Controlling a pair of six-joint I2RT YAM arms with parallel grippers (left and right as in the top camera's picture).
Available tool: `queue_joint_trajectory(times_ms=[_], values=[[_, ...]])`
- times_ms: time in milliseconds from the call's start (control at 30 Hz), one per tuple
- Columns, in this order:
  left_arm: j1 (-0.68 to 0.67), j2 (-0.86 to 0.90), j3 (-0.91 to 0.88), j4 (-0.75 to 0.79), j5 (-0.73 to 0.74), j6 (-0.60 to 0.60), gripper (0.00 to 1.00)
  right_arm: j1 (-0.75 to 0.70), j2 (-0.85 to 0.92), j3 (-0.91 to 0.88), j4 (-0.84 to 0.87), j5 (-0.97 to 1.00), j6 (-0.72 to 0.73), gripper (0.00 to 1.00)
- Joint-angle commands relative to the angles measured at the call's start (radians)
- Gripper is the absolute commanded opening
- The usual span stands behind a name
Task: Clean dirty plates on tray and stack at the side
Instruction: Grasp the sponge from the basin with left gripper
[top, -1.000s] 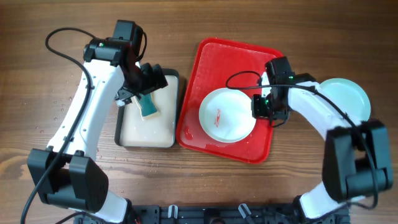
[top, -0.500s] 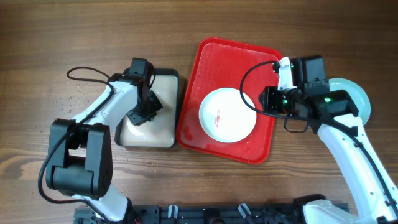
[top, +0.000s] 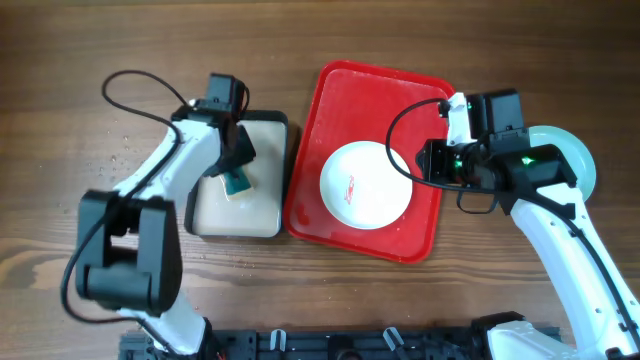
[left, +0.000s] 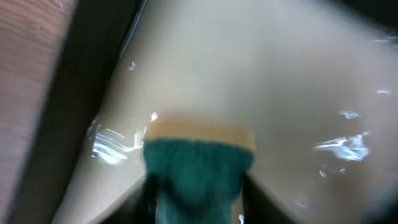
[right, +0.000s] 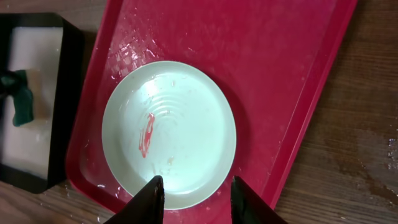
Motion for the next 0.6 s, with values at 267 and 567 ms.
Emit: queue_joint_trajectory(times_ms=[267,567], values=[[0.008,-0.034,0.171,-0.205,0.08,0.074,0.57,0.001,0.006,0.013,-0.006,0.01,-0.003,0.34],[0.008,-0.016,-0.09,-0.057,0.079,-0.055,0.25,0.001,0.006,0.013,-0.026,0.015,-0.004,0.35]])
